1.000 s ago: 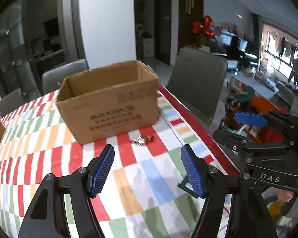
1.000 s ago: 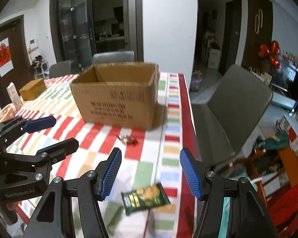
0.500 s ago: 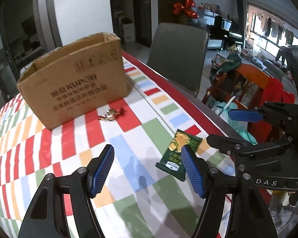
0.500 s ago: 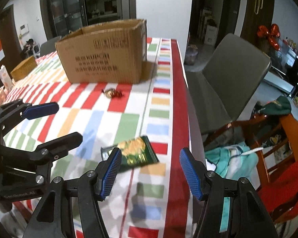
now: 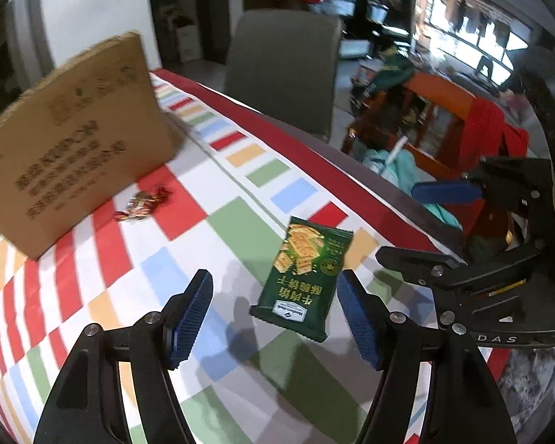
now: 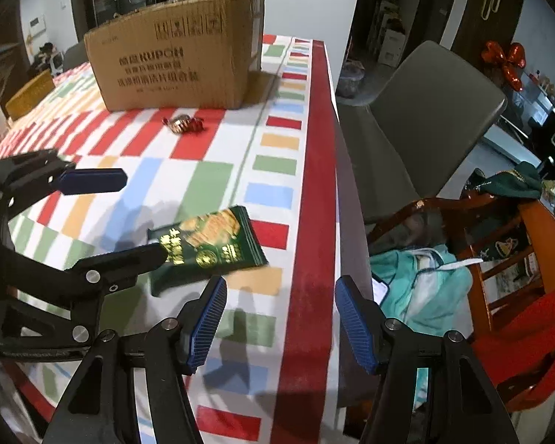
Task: Organize snacks
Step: 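Move both open tools to the green cracker pack and wrapped candy, then grasp the green cracker pack with the left tool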
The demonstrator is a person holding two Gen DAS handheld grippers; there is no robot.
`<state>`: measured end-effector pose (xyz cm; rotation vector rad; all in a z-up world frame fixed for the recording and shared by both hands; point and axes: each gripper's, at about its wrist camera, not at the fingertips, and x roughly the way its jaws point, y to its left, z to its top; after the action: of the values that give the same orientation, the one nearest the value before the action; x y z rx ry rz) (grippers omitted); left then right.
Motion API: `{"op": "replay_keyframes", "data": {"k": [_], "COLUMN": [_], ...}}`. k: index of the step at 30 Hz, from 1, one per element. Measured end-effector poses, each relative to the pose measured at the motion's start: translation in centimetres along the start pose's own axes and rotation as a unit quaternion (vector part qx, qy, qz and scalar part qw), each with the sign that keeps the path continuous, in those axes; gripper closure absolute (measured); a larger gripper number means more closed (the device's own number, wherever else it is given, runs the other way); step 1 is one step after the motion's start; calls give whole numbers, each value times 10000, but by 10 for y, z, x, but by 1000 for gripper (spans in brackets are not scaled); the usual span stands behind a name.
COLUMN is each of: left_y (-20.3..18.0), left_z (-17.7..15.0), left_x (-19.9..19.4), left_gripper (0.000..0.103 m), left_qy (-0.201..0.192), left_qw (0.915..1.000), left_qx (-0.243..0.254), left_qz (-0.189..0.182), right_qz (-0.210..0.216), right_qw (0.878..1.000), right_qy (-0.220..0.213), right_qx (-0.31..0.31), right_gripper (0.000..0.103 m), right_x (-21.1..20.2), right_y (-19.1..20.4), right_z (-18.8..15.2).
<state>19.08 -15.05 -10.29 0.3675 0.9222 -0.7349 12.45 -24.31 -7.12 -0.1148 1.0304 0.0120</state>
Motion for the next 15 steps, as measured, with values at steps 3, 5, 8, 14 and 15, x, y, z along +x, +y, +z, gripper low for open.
{"op": "replay_keyframes", "data": {"k": [3,5,8,14,15], "left_y": [-1,-3,-5,-10,-11], "left_z": [2,3,5,6,6], "left_x": [8,11,16,27,29], "left_gripper": [34,34,34,34,34], "left_qy": [142,181,266,385,407], "left_qw": [9998,9995,9989,9981,9980], "left_qx": [144,270,387,481,481], "left_qz": [-83,-46,-46,-45,-56], "right_qz": [-78,-113,-139,-265,-308], "right_qw": [9999,9999,9998,9993,9991], "right_qy": [69,107,155,243,256], "right_qx": [-47,-75,-71,-131,-143], "right_gripper": [41,41,41,41,41], "right_x": [4,7,11,17,18], "right_y": [0,0,-1,-3,-3], "right_z": [-1,-1,-3,-6,-7]}}
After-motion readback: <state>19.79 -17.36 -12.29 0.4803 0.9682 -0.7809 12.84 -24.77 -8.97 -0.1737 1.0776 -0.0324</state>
